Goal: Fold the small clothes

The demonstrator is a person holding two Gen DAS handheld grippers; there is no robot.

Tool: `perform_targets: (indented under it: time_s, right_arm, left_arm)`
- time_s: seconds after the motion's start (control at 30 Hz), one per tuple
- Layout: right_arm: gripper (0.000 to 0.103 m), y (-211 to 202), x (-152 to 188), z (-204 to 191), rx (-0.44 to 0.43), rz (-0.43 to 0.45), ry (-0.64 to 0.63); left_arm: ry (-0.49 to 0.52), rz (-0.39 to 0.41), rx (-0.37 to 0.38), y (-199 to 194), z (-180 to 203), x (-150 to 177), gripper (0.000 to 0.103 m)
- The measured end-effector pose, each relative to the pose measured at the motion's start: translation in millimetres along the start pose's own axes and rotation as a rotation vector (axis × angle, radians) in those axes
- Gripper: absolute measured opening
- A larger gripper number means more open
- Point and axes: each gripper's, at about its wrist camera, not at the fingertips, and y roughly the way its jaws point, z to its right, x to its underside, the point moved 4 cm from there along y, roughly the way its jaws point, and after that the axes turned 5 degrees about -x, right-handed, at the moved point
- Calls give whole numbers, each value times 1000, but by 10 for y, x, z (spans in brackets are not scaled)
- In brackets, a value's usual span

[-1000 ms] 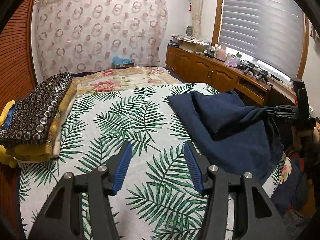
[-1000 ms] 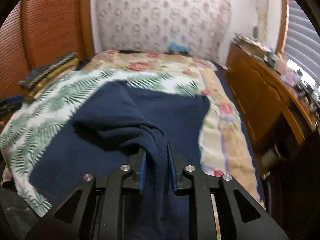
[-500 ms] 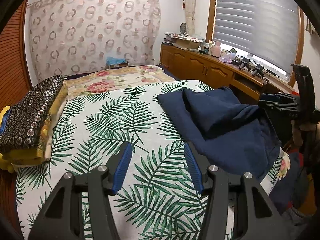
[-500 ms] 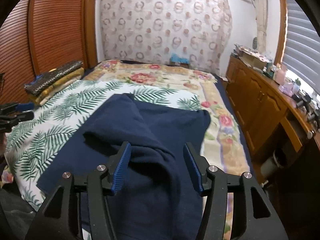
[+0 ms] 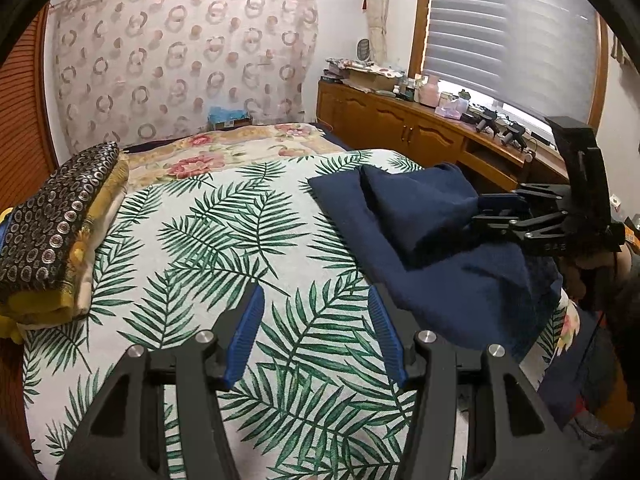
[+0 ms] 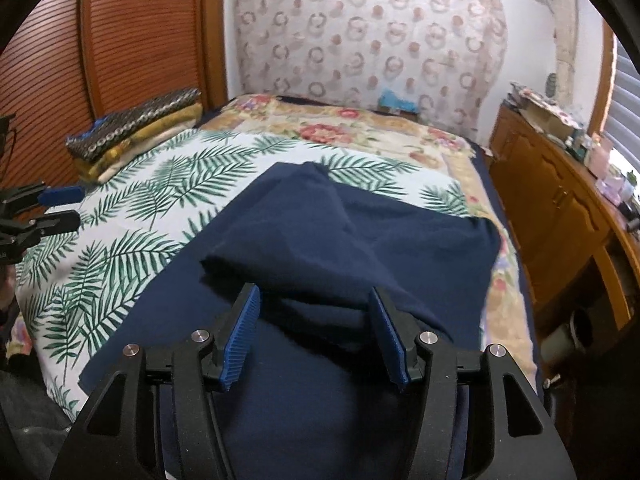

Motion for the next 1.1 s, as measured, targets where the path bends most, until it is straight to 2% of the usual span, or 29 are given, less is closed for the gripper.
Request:
perform_targets:
  time_s: [0.17,0.37,0.5,0.63,0.73,0.77,0.8,0.83,0.87,0.9,1.0,1.1]
  right_arm:
    - [59,198,-71,-175,-34,-30,-54]
    - [65,440,-151,-357,-57,-69,-115]
    - [66,629,-144,-441,-90,-127,-139]
    - [66,783,-79,-470,-69,-176,-167]
    - [66,791,-78,-421,-79,-168,-152]
    - [62,789,-86,-400,-80,-164,-146]
    - [49,783,-95,-378,-76,-160,-142]
    - [42,769,-105,-344,-78,-154,-135]
    - [25,757,-120,-322,-86,-151,-128]
    - [12,724,-146,-273,-93,-141,-116]
    - [5,553,-285,-76,-75,-83,-74]
    - [3,366,-466,176,-19,-22,-38]
  left_arm:
    - [6,-12,7,39,39,30,53]
    - [8,-16,13,42,56,55,53]
    - [7,-21,18,50,59,77,53]
    - [7,-26,21,58,63,106,53]
    - [5,-29,23,59,65,118,53]
    - [5,-30,24,57,66,118,53]
    - [5,-30,25,54,68,121,53]
    - [5,-30,26,53,73,123,53]
    - [5,-31,27,57,79,121,53]
    - [6,-31,27,55,85,123,53]
    - [5,-33,30,58,98,125,53]
    - [4,-34,35,57,103,129,53]
